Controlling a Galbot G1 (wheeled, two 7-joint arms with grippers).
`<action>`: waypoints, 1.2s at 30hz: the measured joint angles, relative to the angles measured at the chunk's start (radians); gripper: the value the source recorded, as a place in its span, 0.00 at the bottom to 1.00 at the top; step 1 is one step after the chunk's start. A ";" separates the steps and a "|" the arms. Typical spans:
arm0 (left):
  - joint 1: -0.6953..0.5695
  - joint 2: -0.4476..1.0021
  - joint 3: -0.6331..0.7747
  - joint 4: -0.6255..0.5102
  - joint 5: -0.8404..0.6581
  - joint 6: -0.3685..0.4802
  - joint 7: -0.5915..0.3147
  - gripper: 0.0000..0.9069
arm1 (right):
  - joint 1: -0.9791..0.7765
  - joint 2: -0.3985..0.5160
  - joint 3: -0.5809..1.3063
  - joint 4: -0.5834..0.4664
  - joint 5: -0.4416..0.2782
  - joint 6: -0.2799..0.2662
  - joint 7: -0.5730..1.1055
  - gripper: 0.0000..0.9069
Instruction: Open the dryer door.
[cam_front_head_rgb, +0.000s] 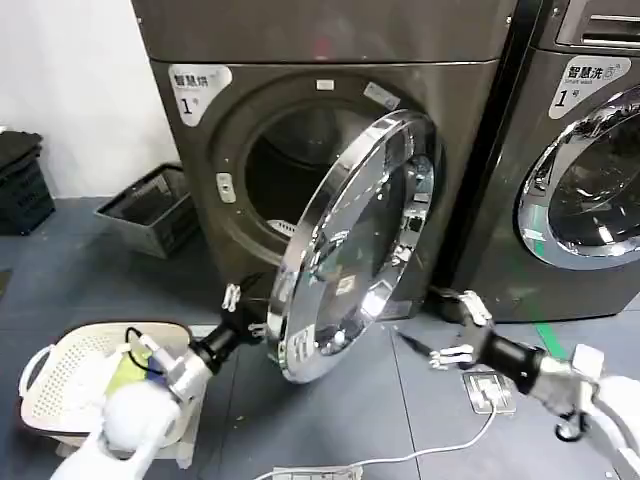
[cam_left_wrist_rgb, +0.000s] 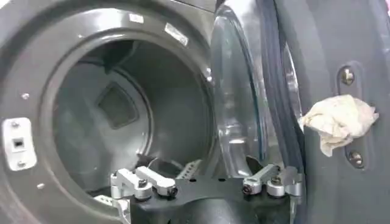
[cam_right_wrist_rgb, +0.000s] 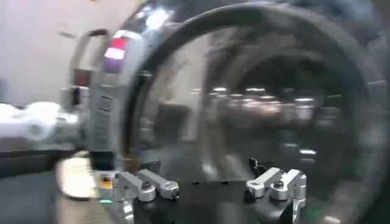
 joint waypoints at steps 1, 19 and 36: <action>-0.005 0.003 0.008 0.005 -0.003 -0.001 0.000 1.00 | -0.039 0.032 0.036 0.010 -0.013 0.022 0.024 1.00; -0.174 -0.007 0.211 0.079 -0.043 -0.008 0.002 1.00 | -0.413 0.503 0.414 0.077 -0.165 0.193 0.302 1.00; -0.399 -0.076 0.452 0.170 -0.066 -0.013 -0.005 1.00 | -0.384 0.823 0.601 -0.032 -0.296 0.096 0.701 1.00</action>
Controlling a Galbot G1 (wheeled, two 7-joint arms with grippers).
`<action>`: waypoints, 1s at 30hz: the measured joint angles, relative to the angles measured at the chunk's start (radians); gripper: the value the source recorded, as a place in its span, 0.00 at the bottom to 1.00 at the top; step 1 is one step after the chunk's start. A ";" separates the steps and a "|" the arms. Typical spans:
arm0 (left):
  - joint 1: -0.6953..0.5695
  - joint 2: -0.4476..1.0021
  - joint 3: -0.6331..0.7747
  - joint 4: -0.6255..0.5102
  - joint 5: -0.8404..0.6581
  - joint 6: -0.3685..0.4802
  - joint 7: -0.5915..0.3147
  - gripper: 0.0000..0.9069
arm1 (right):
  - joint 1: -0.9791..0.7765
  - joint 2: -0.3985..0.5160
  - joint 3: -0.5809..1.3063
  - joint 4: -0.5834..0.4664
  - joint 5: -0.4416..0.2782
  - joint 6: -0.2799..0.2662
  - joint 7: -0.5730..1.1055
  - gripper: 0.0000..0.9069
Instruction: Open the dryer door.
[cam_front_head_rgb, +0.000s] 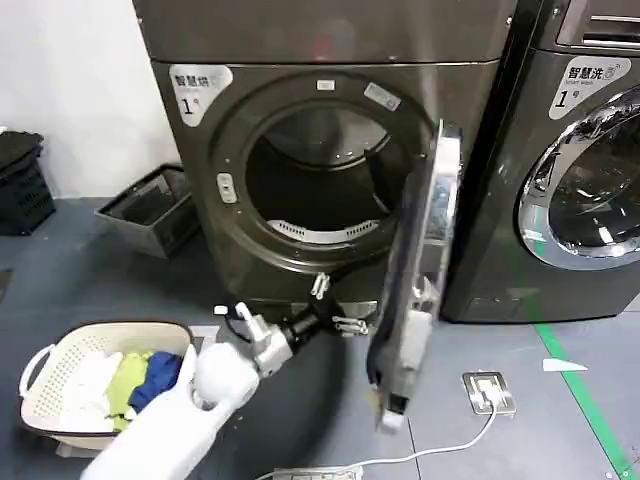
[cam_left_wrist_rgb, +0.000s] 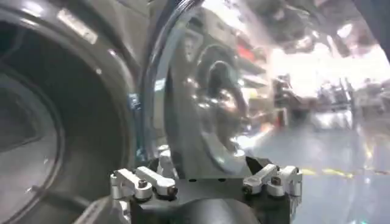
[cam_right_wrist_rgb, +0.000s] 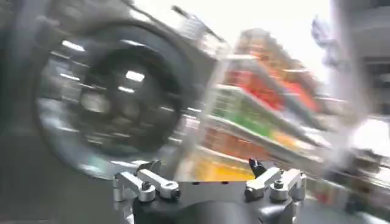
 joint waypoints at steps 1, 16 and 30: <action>-0.010 -0.006 0.010 0.003 0.000 0.000 0.000 1.00 | 0.004 0.012 0.014 -0.009 -0.008 -0.011 0.018 1.00; -0.142 -0.091 0.162 0.086 0.002 -0.001 -0.004 1.00 | 0.120 0.030 0.296 -0.185 -0.045 -0.142 0.155 1.00; -0.253 -0.191 0.271 0.173 0.009 0.001 -0.011 1.00 | 0.157 0.030 0.417 -0.309 -0.054 -0.184 0.254 1.00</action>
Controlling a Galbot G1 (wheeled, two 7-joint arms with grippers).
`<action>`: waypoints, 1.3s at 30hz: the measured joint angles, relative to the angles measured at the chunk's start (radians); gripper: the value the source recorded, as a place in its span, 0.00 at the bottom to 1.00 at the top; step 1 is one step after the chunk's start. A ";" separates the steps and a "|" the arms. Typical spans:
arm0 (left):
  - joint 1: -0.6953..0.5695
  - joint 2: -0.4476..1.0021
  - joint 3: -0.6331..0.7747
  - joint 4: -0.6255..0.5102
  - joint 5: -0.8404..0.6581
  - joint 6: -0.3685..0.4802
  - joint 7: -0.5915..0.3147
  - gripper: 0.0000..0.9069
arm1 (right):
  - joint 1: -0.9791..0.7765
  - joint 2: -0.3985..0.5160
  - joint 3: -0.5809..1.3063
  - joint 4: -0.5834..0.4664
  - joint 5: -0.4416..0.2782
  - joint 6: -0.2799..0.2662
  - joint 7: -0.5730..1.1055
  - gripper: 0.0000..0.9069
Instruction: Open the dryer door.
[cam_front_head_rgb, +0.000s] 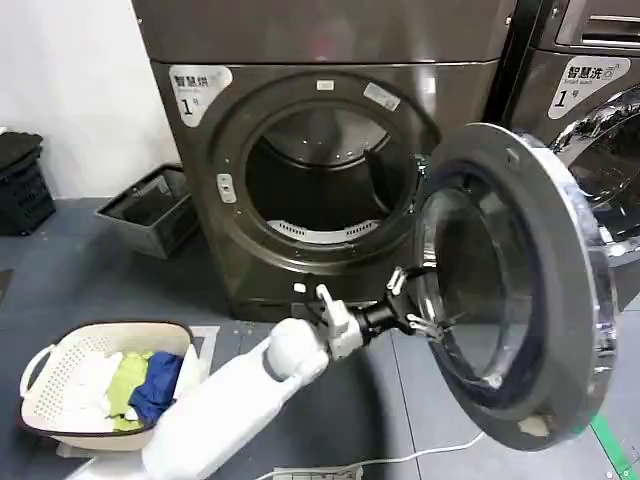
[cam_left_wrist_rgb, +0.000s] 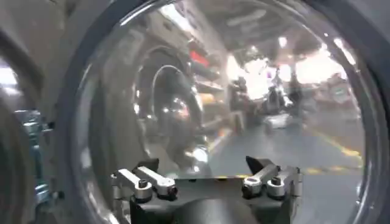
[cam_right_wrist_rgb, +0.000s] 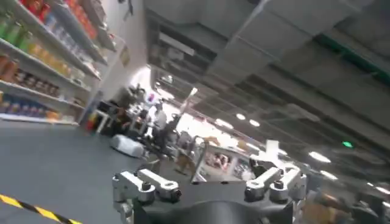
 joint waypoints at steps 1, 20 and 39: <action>-0.007 -0.010 0.006 0.009 0.002 0.001 -0.001 1.00 | 0.001 0.000 0.004 -0.005 -0.003 0.000 0.003 1.00; -0.126 -0.223 0.061 0.222 0.023 0.005 -0.003 1.00 | 0.000 0.000 0.020 0.022 0.001 0.015 0.005 1.00; -0.175 -0.340 0.044 0.400 0.067 0.012 -0.031 1.00 | 0.007 0.000 0.005 0.042 0.003 0.016 0.009 1.00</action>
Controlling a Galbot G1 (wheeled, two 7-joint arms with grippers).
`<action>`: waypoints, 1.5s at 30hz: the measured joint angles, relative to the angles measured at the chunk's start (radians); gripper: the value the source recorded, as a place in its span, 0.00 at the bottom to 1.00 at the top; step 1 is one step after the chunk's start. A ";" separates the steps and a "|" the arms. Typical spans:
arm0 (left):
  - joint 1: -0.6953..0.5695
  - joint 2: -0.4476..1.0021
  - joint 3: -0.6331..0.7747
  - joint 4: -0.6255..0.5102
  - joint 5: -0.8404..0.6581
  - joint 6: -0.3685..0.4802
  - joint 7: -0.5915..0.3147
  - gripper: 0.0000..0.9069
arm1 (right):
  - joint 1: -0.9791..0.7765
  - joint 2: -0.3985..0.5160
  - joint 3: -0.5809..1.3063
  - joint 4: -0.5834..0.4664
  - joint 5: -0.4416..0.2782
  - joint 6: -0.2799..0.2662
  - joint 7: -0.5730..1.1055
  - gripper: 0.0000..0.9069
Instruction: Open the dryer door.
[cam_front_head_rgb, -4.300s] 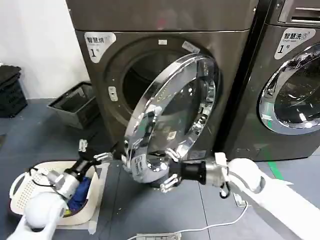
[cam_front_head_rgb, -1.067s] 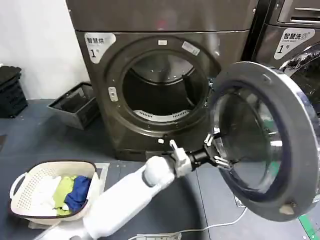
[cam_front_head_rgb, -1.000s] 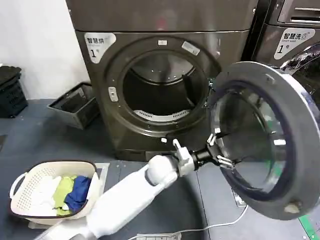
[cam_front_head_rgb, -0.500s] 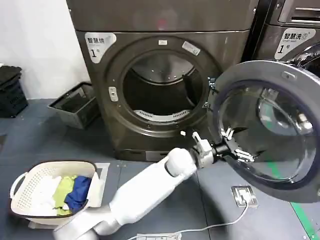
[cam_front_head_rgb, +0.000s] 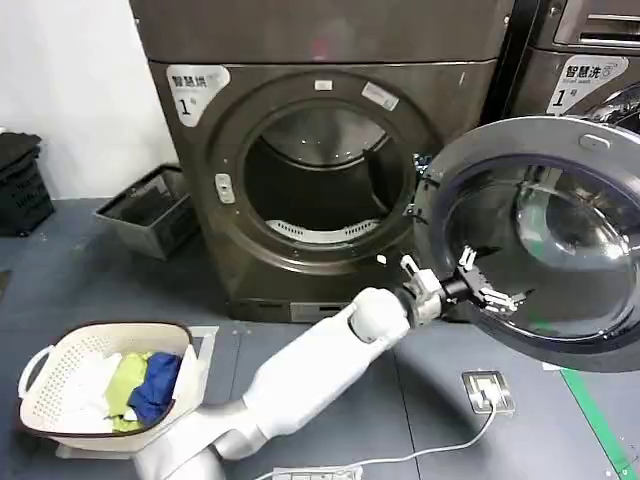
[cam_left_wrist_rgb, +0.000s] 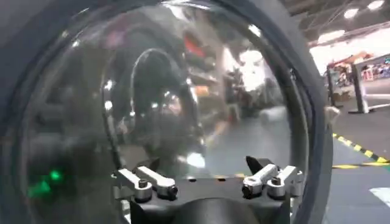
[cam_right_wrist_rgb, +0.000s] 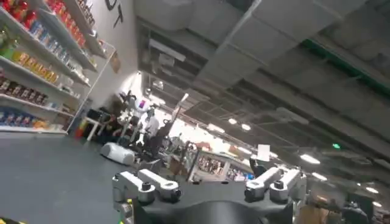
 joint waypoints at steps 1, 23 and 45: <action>0.000 0.000 -0.003 0.008 0.002 0.000 -0.004 1.00 | 0.000 0.000 -0.001 0.002 0.000 0.000 0.000 1.00; 0.077 0.000 0.008 -0.146 -0.030 0.083 -0.013 1.00 | 0.004 0.000 -0.019 0.022 0.002 -0.007 -0.006 1.00; 0.316 0.438 -0.162 -0.654 -0.057 0.331 -0.117 1.00 | 0.010 0.000 -0.038 0.084 0.104 -0.183 -0.033 1.00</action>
